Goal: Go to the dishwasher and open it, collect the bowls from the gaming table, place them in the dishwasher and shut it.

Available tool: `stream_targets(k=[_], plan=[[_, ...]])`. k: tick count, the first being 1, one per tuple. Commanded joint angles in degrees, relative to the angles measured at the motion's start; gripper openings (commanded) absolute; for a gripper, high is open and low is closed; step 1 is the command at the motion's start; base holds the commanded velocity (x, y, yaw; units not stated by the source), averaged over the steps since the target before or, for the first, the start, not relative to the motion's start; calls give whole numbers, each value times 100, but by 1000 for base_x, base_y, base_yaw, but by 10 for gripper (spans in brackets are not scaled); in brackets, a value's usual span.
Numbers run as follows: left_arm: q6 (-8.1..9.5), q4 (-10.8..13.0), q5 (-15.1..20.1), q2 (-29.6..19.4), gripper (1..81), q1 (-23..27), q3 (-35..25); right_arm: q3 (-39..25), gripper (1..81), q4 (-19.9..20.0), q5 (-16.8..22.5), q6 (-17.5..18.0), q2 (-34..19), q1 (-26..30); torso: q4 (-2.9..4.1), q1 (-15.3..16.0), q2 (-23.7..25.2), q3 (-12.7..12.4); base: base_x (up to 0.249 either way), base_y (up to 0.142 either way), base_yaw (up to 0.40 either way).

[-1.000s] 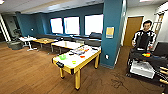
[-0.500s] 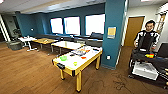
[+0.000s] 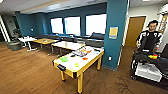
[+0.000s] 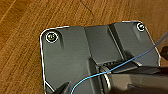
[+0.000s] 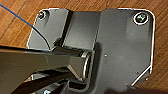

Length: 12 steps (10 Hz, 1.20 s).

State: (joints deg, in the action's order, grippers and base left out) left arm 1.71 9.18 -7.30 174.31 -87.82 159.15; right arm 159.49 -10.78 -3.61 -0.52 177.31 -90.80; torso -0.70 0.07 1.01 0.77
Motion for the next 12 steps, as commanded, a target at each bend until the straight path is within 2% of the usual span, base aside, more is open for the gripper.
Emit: stream_targets(k=[1, 12], plan=[[-4, -21, 256, -1, 811, 278, 11, -24, 811, -30, 264, -18, 26, 250, 0, 0, 0, 0, 99, 87, 0], [5, -21, 256, -1, 811, 278, 11, -24, 811, -30, 264, -18, 26, 259, 0, 0, 0, 0, 87, 95, 0]])
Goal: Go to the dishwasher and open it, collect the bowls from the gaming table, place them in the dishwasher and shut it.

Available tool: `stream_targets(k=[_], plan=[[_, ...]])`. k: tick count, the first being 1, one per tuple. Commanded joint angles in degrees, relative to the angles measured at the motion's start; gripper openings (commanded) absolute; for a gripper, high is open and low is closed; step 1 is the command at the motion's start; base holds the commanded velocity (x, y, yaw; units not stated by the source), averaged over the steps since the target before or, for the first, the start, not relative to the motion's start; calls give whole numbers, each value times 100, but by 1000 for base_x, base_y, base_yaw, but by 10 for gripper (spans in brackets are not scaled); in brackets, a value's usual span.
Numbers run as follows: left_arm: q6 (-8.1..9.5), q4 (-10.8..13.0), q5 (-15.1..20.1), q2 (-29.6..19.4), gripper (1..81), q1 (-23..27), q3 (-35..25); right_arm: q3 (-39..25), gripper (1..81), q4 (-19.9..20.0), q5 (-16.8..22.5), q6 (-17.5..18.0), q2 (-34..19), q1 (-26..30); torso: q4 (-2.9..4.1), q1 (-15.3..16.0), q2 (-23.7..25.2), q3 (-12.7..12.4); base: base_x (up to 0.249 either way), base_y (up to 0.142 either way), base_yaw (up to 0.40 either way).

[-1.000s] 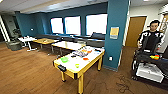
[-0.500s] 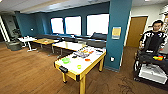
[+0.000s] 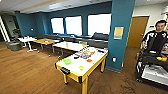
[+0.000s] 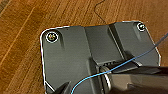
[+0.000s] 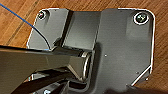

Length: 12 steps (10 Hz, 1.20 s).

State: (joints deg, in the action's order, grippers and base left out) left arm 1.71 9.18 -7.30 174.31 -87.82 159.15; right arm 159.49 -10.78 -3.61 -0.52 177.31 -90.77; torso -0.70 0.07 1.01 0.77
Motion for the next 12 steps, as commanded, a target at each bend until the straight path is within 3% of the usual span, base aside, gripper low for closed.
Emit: stream_targets(k=[1, 12], plan=[[-4, -21, 256, -1, 811, 278, 11, -24, 811, -30, 264, -18, 26, 256, 0, 0, 0, 0, 85, 93, 0], [-4, -21, 256, 7, 811, 278, 11, -24, 811, -30, 264, -18, 26, 248, 0, -2, 2, -2, 86, 93, 0]])
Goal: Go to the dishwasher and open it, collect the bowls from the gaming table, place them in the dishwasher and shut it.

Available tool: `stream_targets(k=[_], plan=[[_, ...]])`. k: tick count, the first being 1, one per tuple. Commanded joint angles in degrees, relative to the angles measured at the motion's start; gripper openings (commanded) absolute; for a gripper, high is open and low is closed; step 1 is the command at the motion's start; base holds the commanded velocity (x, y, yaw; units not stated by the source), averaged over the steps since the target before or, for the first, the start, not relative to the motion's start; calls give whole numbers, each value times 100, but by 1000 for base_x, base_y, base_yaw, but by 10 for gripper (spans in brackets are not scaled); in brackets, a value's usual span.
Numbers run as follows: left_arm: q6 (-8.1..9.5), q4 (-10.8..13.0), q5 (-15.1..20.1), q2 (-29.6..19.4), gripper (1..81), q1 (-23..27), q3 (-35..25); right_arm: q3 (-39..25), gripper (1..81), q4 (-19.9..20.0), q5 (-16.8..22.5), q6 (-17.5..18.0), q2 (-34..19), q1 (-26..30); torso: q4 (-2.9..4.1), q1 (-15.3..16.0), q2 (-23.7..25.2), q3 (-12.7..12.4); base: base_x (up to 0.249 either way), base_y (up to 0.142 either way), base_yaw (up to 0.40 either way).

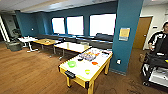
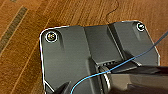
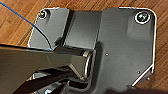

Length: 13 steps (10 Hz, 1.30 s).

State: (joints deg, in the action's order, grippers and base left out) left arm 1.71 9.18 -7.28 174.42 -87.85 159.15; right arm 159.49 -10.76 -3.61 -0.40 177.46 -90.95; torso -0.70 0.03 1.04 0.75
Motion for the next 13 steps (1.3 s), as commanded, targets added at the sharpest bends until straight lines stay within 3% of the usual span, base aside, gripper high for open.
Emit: stream_targets(k=[1, 13], plan=[[-4, -21, 253, -4, 811, 281, 11, -24, 811, -31, 264, -30, 11, 266, 0, 0, 0, 0, 86, 93, 0], [-4, -21, 253, -4, 811, 281, 11, -24, 811, -31, 264, -30, 11, 283, 0, 2, -2, 0, 87, 91, 0]])
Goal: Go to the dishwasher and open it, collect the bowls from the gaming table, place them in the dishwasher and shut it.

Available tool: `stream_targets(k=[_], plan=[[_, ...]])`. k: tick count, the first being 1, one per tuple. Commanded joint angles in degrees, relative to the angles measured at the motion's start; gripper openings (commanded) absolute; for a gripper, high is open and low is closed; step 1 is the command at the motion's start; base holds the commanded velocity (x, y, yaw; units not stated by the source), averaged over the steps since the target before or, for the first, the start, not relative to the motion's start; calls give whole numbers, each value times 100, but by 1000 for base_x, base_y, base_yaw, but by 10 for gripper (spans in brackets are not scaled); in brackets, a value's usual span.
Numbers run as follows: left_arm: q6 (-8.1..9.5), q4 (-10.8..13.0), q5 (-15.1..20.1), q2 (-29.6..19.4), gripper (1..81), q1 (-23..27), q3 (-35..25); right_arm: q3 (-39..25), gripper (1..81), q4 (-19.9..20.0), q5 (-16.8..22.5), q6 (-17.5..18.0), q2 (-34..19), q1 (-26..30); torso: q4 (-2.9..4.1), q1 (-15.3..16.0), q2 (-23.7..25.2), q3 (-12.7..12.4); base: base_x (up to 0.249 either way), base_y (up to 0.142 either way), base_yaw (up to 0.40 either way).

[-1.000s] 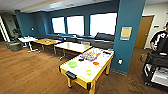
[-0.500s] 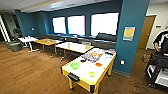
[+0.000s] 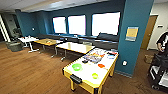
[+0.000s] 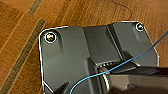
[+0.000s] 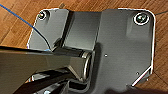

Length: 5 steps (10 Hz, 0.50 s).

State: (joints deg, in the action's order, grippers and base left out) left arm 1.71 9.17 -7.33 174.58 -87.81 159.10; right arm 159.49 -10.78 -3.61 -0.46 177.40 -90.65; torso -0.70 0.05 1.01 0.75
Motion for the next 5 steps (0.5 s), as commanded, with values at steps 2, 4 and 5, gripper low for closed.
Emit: stream_targets(k=[2, 4, 5], plan=[[-3, -20, 258, -28, 811, 277, 16, -24, 811, -30, 264, -24, 17, 244, 0, 0, 0, 0, 92, 87, 0], [-4, -20, 258, -28, 811, 277, 16, -24, 811, -30, 264, -24, 17, 235, 0, 0, 0, 0, 92, 88, 0], [-4, -20, 258, -28, 811, 260, 16, -24, 811, -30, 264, -24, 17, 244, 0, 0, 0, 0, 92, 87, 0]])
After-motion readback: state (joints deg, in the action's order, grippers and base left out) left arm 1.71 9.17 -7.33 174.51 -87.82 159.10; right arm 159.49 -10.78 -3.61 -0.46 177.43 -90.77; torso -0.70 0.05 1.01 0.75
